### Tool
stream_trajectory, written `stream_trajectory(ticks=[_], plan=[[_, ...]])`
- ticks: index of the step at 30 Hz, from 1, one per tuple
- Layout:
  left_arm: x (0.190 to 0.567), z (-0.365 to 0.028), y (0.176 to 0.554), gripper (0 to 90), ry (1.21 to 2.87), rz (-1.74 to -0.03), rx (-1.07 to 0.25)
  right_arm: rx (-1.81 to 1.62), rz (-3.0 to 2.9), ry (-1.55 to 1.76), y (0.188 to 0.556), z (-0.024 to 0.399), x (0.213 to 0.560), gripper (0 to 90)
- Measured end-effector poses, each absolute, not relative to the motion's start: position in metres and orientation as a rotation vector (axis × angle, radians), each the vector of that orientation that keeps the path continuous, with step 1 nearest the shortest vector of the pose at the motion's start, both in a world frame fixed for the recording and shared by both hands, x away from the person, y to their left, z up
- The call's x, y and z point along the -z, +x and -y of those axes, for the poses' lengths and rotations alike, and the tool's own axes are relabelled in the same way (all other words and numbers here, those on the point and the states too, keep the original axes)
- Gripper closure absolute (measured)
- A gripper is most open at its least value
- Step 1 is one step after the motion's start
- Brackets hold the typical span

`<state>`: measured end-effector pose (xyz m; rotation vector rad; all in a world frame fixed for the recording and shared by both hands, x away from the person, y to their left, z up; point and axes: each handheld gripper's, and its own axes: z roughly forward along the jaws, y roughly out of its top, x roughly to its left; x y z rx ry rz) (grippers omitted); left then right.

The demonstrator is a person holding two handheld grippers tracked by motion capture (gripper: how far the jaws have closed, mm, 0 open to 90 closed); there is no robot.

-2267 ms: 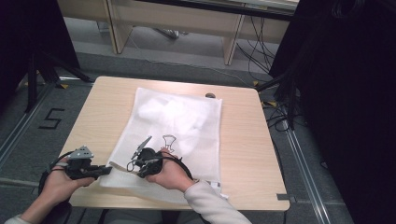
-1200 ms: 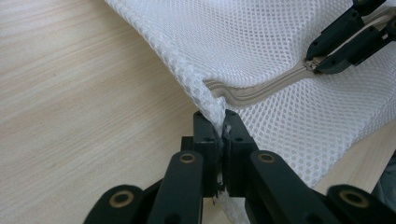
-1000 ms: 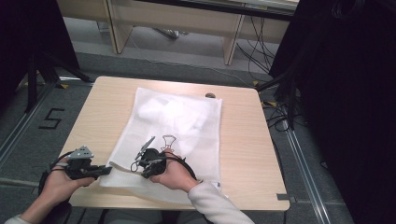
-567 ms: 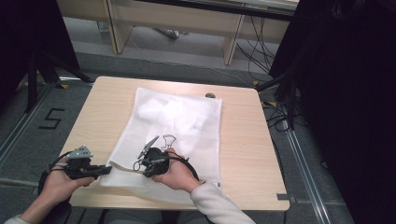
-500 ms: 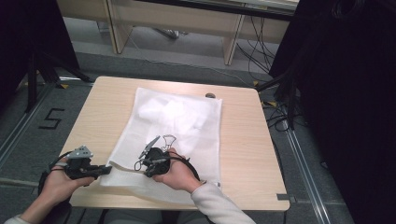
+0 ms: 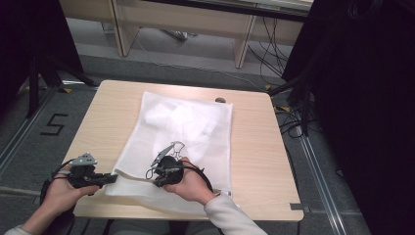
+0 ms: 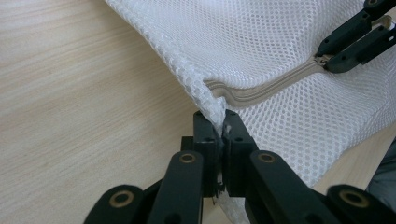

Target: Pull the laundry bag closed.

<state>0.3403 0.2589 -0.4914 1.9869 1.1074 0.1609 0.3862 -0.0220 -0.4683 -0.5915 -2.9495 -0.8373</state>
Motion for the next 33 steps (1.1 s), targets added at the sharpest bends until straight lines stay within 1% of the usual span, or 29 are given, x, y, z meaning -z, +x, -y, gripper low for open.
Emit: stream_trajectory(ticks=[7,8,16,33], plan=[[0.492,-0.258,0.34,85.6,1.968,-1.103,-0.174,0.87,2.944,-0.597,0.385,0.024,0.47,82.4],[0.492,-0.259,0.34,85.6,1.982,-1.113,-0.149,0.875,2.939,-0.602,0.384,0.025,0.47,82.4],[0.492,-0.259,0.34,85.5,1.984,-1.105,-0.148,0.878,2.928,-0.607,0.384,0.029,0.468,82.4],[0.492,-0.259,0.34,85.4,1.981,-1.111,-0.151,0.891,2.897,-0.642,0.384,0.045,0.459,82.4]])
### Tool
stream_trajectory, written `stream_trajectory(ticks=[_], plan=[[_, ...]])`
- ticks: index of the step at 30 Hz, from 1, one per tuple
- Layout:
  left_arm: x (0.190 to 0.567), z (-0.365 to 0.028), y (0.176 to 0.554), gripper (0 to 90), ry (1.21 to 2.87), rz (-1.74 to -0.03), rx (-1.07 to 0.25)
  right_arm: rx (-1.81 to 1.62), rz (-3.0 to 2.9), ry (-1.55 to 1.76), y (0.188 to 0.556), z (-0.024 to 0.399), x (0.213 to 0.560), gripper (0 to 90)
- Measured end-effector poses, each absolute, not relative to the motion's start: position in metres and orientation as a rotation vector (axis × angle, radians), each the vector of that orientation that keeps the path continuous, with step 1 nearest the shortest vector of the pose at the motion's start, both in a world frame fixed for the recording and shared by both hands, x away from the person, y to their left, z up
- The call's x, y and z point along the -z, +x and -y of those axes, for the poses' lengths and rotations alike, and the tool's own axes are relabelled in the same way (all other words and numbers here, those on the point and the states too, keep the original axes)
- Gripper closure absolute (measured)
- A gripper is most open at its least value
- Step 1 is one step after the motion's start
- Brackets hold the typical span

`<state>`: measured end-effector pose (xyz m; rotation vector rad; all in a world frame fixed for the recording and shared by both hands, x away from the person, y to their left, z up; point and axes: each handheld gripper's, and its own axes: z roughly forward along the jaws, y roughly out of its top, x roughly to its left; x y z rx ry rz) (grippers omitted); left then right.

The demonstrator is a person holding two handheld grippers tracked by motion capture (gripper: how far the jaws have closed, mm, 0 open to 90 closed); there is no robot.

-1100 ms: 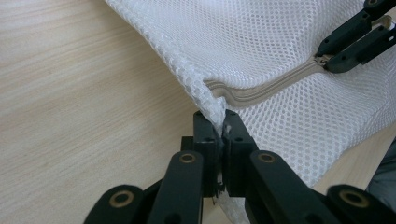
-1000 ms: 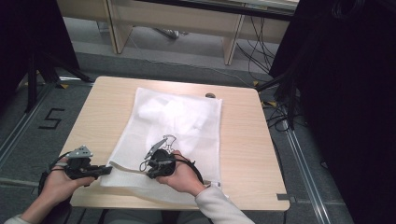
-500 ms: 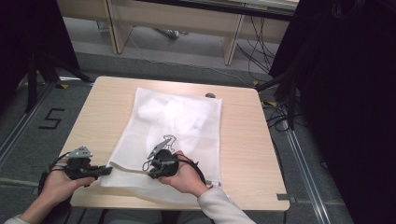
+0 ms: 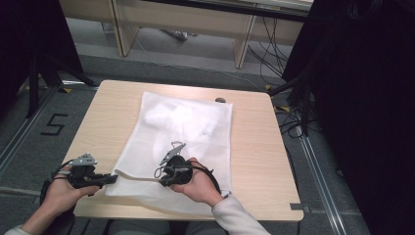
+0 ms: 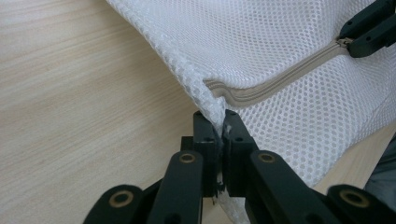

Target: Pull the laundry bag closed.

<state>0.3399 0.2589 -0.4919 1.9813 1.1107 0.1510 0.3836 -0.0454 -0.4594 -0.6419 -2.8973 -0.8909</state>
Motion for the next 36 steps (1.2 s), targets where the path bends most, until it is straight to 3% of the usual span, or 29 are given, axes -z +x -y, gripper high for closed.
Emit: stream_trajectory(ticks=[36], plan=[[0.494,-0.258,0.34,85.4,1.971,-1.113,-0.155,0.906,2.898,-0.702,0.387,0.066,0.455,82.4]])
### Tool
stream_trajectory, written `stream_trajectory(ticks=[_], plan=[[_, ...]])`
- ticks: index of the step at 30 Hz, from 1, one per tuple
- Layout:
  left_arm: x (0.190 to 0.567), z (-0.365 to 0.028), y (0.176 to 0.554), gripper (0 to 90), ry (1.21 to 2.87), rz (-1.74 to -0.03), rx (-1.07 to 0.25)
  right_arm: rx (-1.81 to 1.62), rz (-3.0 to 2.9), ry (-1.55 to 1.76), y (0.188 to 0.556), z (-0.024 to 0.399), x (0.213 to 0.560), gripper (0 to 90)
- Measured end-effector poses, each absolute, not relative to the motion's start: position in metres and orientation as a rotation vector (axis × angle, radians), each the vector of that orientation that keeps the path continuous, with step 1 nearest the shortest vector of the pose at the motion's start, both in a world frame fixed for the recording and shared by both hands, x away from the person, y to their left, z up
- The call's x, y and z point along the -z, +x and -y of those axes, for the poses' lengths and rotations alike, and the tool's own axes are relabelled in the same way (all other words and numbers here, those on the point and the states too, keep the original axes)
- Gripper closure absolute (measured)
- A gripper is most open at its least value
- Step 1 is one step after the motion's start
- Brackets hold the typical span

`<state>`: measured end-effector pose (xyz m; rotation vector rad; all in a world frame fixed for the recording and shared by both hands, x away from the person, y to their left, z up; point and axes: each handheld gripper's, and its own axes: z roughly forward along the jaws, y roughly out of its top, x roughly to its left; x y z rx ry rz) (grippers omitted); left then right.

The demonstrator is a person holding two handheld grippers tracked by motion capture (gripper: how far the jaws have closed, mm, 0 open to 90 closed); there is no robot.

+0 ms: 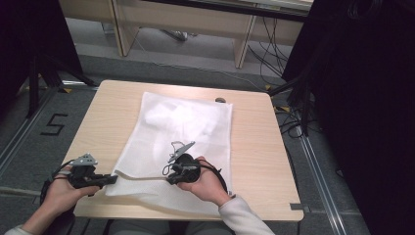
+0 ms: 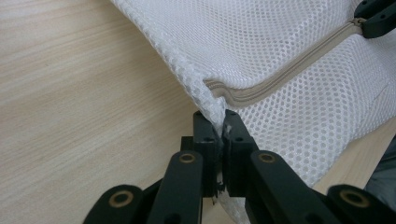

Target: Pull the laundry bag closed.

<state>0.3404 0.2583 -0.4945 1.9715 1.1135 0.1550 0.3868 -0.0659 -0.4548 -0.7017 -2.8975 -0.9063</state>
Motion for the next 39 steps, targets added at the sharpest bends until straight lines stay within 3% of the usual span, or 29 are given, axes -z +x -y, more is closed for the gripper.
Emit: stream_trajectory(ticks=[39], plan=[[0.495,-0.258,0.341,85.4,1.976,-1.123,-0.148,0.899,2.893,-0.772,0.388,0.09,0.453,82.4]])
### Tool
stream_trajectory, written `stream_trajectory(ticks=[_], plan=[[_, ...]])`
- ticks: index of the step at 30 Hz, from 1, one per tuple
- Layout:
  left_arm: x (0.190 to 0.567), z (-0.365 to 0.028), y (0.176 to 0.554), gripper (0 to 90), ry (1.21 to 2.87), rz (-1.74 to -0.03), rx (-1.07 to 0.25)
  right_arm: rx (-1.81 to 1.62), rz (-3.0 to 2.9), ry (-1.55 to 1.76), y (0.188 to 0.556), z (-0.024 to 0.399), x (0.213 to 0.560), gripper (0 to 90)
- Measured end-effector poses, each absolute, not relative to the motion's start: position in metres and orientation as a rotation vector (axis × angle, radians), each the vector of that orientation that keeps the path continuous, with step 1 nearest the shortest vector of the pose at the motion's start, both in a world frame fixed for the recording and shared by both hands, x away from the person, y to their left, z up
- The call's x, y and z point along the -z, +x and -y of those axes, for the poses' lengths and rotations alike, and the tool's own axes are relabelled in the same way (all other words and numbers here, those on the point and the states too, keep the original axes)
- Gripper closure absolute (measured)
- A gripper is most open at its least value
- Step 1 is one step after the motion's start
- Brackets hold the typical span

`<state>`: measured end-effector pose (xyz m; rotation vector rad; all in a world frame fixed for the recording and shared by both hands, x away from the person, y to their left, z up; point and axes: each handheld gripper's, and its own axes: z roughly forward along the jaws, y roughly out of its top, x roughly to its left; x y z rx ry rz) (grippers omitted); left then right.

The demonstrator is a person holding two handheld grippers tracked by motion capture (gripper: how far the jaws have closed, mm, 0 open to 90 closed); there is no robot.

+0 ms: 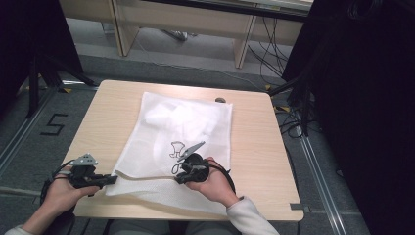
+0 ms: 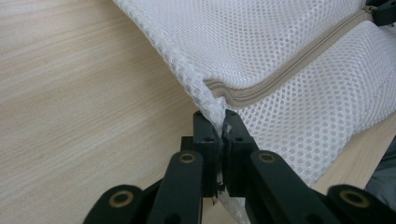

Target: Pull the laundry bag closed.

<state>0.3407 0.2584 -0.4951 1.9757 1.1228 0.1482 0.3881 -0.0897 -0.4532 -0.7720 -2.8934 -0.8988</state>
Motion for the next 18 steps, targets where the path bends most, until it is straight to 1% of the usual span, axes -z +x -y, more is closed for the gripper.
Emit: stream_trajectory(ticks=[4,18], plan=[[0.4951,-0.2585,0.3408,85.4,1.975,-1.125,-0.147,0.882,2.865,-0.819,0.3867,0.0925,0.4537,82.4],[0.4949,-0.2584,0.3409,85.4,1.971,-1.129,-0.148,0.895,2.868,-0.793,0.3888,0.0994,0.4536,82.3]])
